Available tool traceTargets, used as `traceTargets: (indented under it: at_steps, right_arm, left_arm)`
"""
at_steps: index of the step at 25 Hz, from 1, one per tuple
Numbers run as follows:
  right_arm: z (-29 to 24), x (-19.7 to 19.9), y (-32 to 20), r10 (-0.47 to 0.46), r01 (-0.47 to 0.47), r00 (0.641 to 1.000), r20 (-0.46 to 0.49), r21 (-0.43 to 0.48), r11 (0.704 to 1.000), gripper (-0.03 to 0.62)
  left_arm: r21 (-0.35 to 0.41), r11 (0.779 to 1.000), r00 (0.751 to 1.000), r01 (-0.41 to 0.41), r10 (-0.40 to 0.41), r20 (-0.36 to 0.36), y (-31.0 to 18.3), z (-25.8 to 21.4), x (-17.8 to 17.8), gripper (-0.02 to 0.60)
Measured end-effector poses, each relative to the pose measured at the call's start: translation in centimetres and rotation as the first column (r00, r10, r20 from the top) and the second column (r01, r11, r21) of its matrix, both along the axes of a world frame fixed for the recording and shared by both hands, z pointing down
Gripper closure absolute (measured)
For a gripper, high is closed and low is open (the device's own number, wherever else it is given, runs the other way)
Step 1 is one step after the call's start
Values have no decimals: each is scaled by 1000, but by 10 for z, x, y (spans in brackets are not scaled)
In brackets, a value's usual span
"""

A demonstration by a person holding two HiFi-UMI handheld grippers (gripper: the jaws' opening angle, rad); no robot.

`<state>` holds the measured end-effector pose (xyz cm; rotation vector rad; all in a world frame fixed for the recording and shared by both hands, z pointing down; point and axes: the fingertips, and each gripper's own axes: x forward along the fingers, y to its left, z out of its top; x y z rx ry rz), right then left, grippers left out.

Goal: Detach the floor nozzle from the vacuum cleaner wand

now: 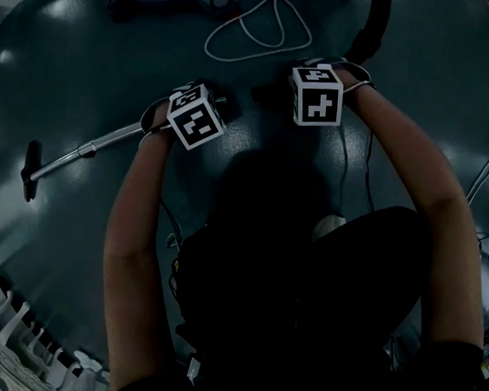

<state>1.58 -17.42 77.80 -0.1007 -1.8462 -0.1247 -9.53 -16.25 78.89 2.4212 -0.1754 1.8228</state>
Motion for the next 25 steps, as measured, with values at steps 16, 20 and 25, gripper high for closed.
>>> traceTargets:
  at_steps: [16,20,25]
  right_arm:
    - [-7,-20,-22,-11,3,996,83,95,995,456]
    - [-18,-23,-39,129,-139,980,148,54,989,452]
    - [-22,-17,-40,127,-136,981,145,50,989,446]
  left_arm:
    - [79,996,1000,30,-30,1,-23,3,15,405]
    - [54,980,966,193,-180,-184,-40,-14,28,396]
    - [42,978,949,206,-189,-253,-42,-30,43,339]
